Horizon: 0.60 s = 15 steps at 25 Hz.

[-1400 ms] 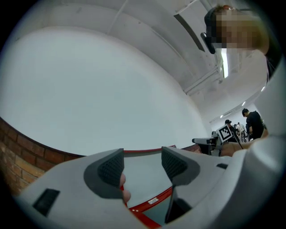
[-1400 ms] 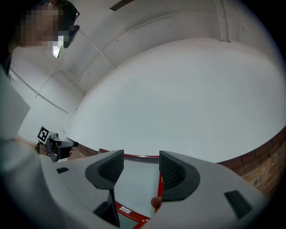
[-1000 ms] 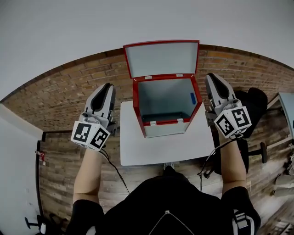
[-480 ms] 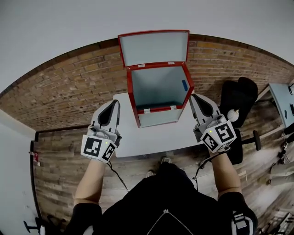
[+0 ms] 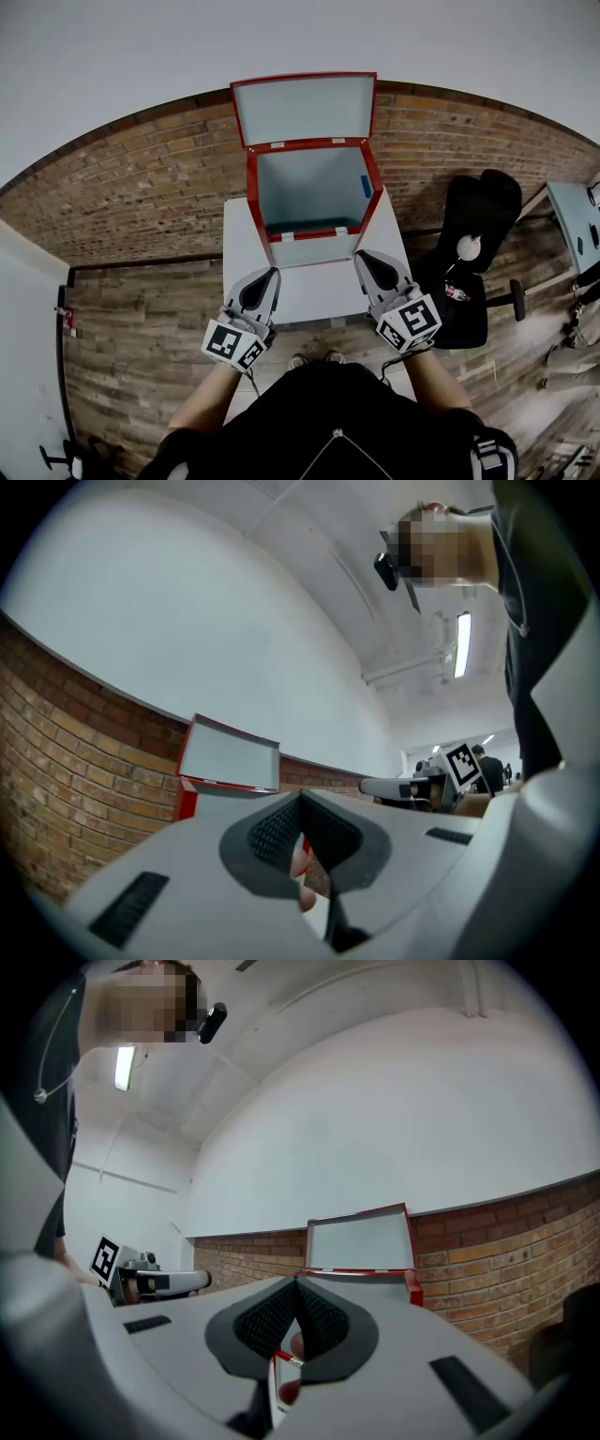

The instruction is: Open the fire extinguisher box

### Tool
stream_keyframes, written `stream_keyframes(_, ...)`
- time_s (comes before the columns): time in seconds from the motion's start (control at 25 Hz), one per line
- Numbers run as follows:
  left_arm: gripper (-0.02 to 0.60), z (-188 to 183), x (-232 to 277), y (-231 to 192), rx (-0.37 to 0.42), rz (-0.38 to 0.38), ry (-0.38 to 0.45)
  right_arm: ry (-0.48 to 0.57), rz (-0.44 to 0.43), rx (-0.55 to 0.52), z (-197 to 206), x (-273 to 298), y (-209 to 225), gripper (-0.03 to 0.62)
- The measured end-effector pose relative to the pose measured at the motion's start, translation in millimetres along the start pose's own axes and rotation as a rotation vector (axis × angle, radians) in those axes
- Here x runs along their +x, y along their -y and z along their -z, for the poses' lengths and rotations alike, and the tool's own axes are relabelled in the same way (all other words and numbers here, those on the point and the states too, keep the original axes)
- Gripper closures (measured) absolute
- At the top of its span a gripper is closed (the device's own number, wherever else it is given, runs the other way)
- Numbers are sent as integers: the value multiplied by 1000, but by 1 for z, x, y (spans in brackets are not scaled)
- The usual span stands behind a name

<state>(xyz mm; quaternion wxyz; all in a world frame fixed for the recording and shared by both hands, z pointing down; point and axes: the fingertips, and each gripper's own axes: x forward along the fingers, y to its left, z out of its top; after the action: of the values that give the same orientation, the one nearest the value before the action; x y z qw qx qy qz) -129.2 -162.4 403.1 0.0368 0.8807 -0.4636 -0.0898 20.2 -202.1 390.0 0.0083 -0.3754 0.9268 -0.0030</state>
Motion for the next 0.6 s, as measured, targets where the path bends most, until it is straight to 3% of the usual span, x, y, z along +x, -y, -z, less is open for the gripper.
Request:
stream_keyframes(0.28, 534, 38, 13, 30, -39, 19, -14, 2, -48, -70, 31, -18, -8, 576)
stream_keyframes(0.6, 534, 40, 28, 32, -28, 12, -10, -42, -46, 38, 48, -12, 3, 576)
